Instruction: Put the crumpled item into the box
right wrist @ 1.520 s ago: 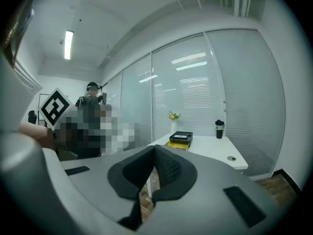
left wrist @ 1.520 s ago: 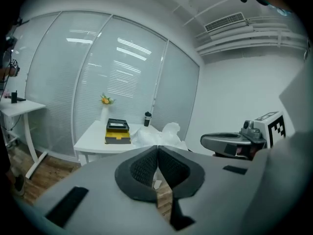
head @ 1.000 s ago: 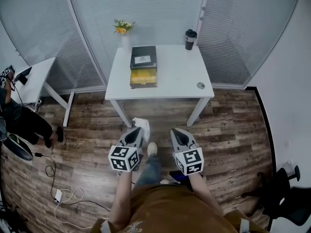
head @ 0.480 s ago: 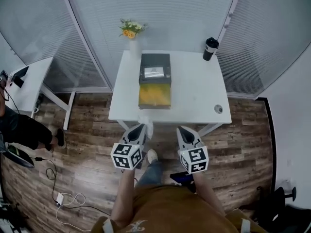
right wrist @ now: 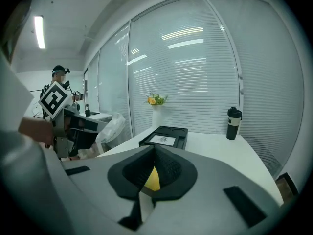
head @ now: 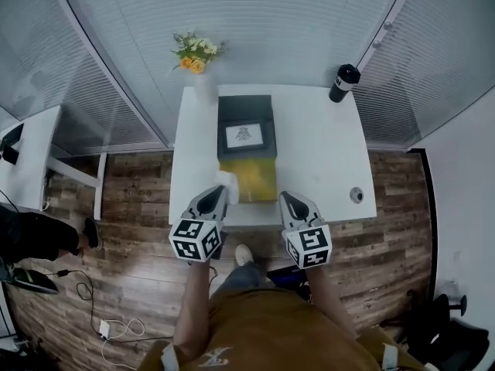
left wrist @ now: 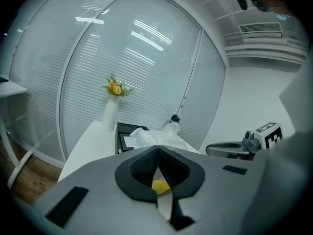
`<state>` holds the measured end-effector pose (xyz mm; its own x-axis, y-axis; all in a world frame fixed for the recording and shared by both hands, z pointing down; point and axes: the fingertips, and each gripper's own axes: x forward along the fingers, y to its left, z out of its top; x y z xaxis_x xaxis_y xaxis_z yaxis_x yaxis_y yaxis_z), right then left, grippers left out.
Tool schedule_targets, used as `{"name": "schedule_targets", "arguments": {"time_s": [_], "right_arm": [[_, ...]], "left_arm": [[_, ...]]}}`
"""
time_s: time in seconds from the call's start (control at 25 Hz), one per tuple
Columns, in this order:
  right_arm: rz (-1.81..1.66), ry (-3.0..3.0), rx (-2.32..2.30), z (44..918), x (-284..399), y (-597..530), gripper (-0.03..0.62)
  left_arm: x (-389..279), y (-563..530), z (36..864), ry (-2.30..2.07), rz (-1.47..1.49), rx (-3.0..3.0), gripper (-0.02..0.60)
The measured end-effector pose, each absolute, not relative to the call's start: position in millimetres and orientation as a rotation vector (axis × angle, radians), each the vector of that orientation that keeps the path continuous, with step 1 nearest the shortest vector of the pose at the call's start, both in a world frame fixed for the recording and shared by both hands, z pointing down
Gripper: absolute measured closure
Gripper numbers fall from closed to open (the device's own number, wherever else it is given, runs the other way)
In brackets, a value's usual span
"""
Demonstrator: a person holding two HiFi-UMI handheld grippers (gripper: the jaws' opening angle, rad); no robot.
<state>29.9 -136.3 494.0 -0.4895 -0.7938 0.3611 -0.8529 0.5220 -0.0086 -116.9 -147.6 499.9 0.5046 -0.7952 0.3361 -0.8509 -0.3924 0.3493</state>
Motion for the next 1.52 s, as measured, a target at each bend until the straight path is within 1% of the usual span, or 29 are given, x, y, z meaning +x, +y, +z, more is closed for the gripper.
{"name": "schedule_targets", "arguments": {"time_s": [0.2, 0.92, 1.52], "right_arm": [[0.286, -2.437, 1.402, 493.2, 31.7, -156.7, 0.582], [0.322, -2.482, 1.436, 490.0, 33.0, -173.8, 0.582], [0.376, -2.438, 1.351, 524.8, 29.9, -188.2, 0.582]], "left_arm": [[-110.6, -170.1, 500.6, -1.299, 0.152, 2.298, 0.554], [-95.9, -193.5, 486.3, -1.251, 0.184, 2.378, 0.554], [-96.7, -199.2, 529.3, -1.224, 0.268, 2.297, 0.554]]}}
